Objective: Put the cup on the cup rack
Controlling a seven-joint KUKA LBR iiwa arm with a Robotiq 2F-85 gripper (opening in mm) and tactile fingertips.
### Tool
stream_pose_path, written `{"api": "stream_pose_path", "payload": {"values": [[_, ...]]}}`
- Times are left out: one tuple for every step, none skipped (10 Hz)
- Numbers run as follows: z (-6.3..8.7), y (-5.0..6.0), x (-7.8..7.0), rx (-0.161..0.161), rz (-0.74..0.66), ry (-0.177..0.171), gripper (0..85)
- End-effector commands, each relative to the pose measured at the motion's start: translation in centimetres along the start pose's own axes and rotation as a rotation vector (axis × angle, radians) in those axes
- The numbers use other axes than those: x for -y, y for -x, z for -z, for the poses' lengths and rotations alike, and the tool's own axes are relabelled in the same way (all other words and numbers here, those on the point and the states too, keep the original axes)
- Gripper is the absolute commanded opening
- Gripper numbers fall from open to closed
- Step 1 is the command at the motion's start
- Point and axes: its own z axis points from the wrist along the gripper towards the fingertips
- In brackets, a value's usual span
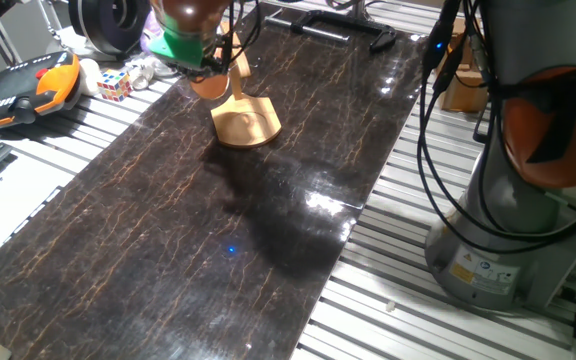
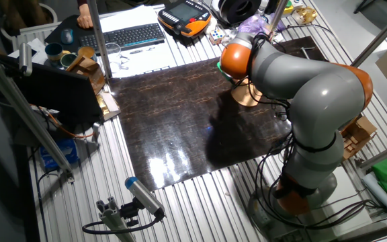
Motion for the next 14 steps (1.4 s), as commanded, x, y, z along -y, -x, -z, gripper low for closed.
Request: {"api": "stream_pose_path", "payload": {"values": [[0.02, 0.01, 0.01, -0.003, 0.001, 0.001, 19.7], [0.02, 0.0, 0.02, -0.004, 0.001, 0.001, 19.7], [0.0, 0.02, 0.05, -0.007, 0.004, 0.001, 20.0], [-0.03, 0.05, 0.1, -0.011, 0.008, 0.002, 21.0], [-0.04, 0.06, 0.12, -0.014, 0.008, 0.003, 21.7], [-0.03, 0.08, 0.14, -0.014, 0.011, 0.0, 22.3], [0.02, 0.11, 0.14, -0.016, 0.012, -0.005, 22.3], [0.16, 0.17, 0.16, -0.035, 0.02, -0.018, 22.0], [0.28, 0.21, 0.18, -0.058, 0.021, -0.025, 22.0], [0.35, 0.18, 0.14, -0.076, 0.022, -0.034, 21.3], [0.42, 0.18, 0.13, -0.097, 0.026, -0.046, 20.7], [0.46, 0.19, 0.11, -0.124, 0.027, -0.056, 20.3], [0.5, 0.16, 0.06, -0.152, 0.028, -0.069, 20.0], [0.53, 0.13, 0.05, -0.178, 0.027, -0.078, 19.3]]}}
